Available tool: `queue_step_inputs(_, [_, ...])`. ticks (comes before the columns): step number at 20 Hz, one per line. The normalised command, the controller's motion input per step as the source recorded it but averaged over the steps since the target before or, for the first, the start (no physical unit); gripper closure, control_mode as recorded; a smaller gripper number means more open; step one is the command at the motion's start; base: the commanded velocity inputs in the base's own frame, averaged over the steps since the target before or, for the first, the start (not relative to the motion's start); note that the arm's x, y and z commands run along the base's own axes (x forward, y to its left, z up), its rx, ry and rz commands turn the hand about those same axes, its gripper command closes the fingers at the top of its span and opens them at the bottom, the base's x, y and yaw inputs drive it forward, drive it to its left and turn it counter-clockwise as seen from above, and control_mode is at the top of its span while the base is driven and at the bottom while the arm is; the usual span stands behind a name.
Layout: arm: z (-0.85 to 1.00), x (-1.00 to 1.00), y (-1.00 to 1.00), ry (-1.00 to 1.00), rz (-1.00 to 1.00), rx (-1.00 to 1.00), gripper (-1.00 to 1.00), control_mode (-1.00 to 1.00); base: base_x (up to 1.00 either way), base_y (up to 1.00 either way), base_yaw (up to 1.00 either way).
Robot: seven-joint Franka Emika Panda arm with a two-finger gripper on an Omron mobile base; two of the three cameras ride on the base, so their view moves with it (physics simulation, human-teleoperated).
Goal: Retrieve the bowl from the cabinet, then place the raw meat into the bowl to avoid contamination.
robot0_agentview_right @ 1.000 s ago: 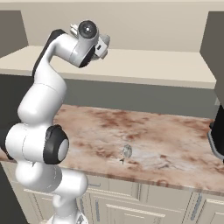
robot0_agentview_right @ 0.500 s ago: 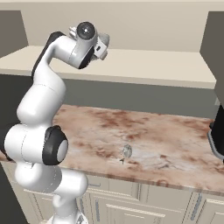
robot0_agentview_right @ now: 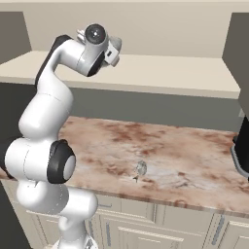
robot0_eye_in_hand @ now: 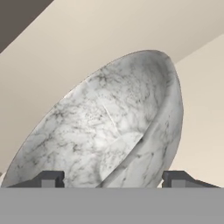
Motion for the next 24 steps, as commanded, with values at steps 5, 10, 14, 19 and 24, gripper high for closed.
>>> queue_step_inputs(5, [0.15, 0.0, 0.0, 0.0, 0.0, 0.0, 1.0, -1.0, 0.0, 0.0, 0.0])
queue_step_inputs(10, [0.24, -0.01, 0.0, 0.0, 0.0, 0.0, 1.0, -1.0, 0.0, 0.0, 0.0])
queue_step_inputs(14, [0.19, -0.32, 0.0, 0.0, 0.02, 0.0, 1.0, -1.0, 0.0, 0.0, 0.0])
queue_step_inputs(19, [0.02, -0.61, 0.0, -0.02, 0.04, 0.0, 1.0, -1.0, 0.0, 0.0, 0.0])
queue_step_inputs(24, [0.0, -0.82, 0.0, -0.04, 0.06, -0.02, 1.0, -1.0, 0.0, 0.0, 0.0])
